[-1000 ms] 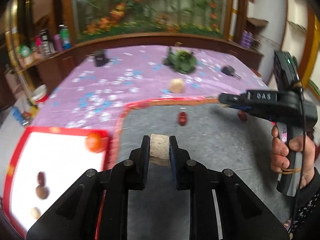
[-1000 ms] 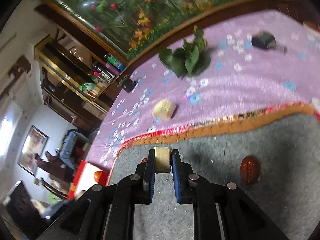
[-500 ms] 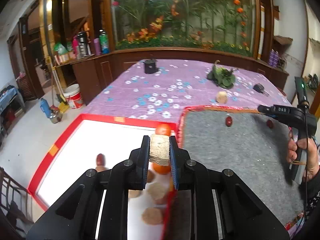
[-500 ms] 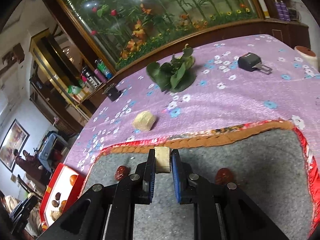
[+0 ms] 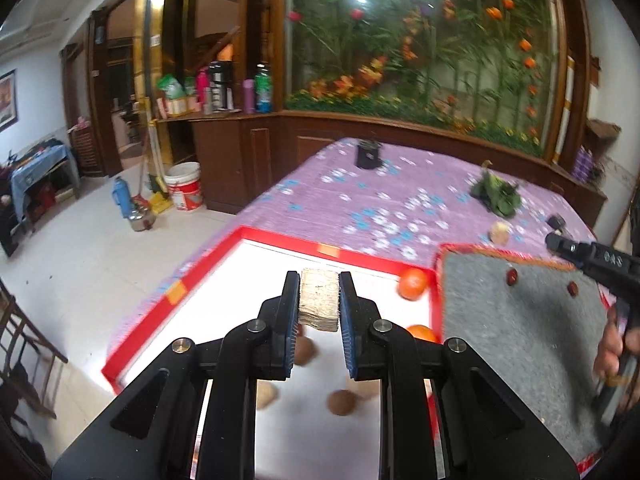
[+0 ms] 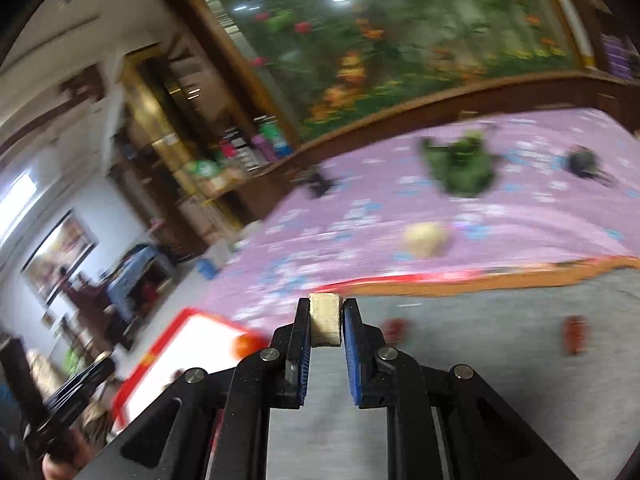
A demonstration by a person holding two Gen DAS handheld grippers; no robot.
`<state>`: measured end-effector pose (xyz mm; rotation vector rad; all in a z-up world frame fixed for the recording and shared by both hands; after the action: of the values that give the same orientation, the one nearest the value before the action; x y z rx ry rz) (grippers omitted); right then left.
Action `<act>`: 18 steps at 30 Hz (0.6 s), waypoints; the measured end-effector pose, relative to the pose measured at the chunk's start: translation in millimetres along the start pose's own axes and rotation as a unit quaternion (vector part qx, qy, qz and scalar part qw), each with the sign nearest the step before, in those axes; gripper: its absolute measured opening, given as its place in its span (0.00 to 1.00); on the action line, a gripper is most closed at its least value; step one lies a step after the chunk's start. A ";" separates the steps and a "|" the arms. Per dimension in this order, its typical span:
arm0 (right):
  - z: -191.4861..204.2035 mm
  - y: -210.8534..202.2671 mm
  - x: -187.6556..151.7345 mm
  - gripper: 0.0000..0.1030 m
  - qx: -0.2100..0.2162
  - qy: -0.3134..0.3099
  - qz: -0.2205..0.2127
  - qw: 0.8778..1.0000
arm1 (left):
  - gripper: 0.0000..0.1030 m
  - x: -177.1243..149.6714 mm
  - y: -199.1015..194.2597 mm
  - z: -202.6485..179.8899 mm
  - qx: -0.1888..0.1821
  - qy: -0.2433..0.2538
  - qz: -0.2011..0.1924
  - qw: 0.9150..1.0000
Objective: Organize fruits
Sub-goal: 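Carry both pale cubes over the white tray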
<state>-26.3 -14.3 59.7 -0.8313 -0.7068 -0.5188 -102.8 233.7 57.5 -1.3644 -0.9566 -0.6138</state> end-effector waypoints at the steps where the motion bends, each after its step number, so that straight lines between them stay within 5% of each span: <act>1: 20.5 5.8 -3.6 0.14 0.025 -0.006 0.007 1.000 | 0.17 1.4 -1.9 6.6 0.005 -0.007 -0.004 1.000; 9: 148.3 51.8 -46.4 0.14 0.148 -0.054 0.081 0.984 | 0.17 7.8 -6.6 49.5 0.059 -0.027 -0.019 0.998; 14: 176.8 66.7 -71.9 0.14 0.168 -0.053 0.095 0.980 | 0.17 0.5 14.1 60.8 0.084 -0.026 0.011 0.996; 18: 183.3 87.1 -87.2 0.14 0.187 -0.016 0.118 0.975 | 0.17 -4.9 28.7 57.6 0.066 -0.040 0.041 0.996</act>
<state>-91.6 195.8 40.2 -0.5603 -0.6960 -0.1498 -93.3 293.3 34.8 -1.3120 -0.9837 -0.4298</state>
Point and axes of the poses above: each gripper's, at about its wrist camera, not at the fingertips, and y roughly the way its jaws point, z to its left, x to its top, the point moved 7 cm from there along y, roughly the way its jaws point, and after that the axes turned 3 degrees about -x, right-handed, at the moved point
